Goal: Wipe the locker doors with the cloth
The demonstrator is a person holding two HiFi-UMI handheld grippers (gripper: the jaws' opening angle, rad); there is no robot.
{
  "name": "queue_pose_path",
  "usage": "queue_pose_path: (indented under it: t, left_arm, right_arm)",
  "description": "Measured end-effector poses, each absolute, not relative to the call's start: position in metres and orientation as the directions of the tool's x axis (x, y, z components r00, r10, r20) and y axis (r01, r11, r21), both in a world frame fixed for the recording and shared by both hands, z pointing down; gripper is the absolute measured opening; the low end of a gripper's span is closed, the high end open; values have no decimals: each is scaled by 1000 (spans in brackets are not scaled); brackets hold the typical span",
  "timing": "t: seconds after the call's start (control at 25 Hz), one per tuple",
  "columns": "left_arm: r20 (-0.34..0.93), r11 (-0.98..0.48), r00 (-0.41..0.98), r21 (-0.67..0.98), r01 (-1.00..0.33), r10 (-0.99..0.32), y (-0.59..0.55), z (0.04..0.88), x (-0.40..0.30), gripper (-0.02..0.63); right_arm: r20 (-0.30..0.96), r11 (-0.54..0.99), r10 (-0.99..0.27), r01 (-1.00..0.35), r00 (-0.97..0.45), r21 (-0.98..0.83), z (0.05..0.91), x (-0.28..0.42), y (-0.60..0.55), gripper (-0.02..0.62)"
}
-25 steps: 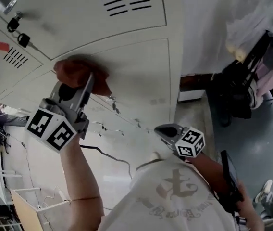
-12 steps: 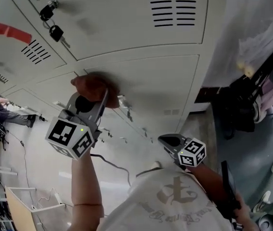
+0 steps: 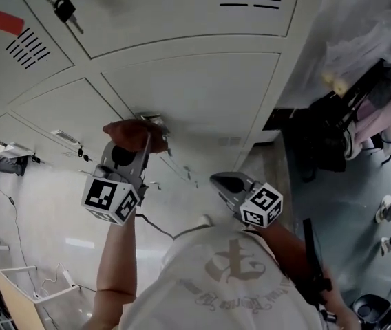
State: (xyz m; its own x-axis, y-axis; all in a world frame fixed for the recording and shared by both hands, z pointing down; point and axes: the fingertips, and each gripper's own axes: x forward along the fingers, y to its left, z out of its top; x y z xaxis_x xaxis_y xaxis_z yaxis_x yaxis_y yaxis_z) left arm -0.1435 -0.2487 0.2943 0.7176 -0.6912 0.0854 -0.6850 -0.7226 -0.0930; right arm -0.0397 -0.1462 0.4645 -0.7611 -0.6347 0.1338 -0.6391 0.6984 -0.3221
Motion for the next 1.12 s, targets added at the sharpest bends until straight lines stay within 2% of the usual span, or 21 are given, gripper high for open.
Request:
queue_pose_path:
  t: [0.28,0.6,0.76,1.12]
  left_arm:
    - [49,-740,740,9,-672,-671,-189,365,-137,81]
    - [200,-834,813,-53,-549,-547,-153,445,-118,81]
    - [203,-839,822,-3,-543,-533,-153,456,-123,82]
    - [203,-847,829,-3,-532,-521,-161,459,-146,83]
  right_arm:
    - [94,691,-686,-687,-721,-223,445,-29,-141,8]
    - [105,673,-701,-704,-705,-228,446,-37,-137,8]
    - [117,663,-706,-710,-698,-236,449,-45,-136,8]
    - [140,646,-720,-730,-680,-224,456,-64,-132,8]
